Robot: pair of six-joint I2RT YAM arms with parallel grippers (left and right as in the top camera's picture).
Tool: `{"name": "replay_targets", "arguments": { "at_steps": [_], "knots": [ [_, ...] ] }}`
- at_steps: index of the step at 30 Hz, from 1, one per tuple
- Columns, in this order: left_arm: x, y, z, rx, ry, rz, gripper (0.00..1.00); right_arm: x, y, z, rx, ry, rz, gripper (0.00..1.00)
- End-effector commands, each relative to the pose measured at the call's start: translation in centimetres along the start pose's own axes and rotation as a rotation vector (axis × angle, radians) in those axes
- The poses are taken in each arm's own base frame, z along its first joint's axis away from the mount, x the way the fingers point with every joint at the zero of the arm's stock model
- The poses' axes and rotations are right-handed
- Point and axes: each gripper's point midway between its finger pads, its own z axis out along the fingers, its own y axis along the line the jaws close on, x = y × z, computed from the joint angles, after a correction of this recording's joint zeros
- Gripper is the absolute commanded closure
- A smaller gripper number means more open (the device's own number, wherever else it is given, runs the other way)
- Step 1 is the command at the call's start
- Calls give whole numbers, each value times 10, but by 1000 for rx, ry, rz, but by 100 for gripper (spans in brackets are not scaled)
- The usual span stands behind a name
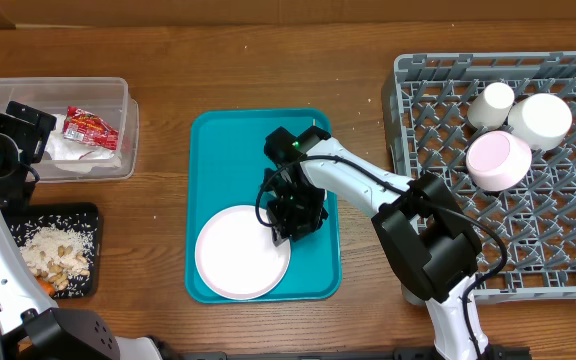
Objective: Sort waste into correct bins and load items into the dishwasher
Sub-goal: 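Move the right gripper to the white plate and grip its edge, then lift the white plate and carry it right into the rack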
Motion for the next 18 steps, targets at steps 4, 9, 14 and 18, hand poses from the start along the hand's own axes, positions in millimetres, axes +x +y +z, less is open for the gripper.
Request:
{"name": "replay_targets", "arguments": {
  "at_steps": [4, 9, 14, 18],
  "knots": [
    [-1, -3, -4, 14, -8, 27, 0, -5, -2, -2, 23, -34, 59, 73],
    [-1, -3, -4, 14, -8, 27, 0, -10, -20, -4, 125, -72, 160, 87],
    [-1, -3, -4, 13, -8, 27, 0, -12, -21, -4, 133, -82, 176, 96],
    [-1, -3, -4, 13, -8, 27, 0, -13, -19, -8, 129, -85, 178, 96]
  ]
}}
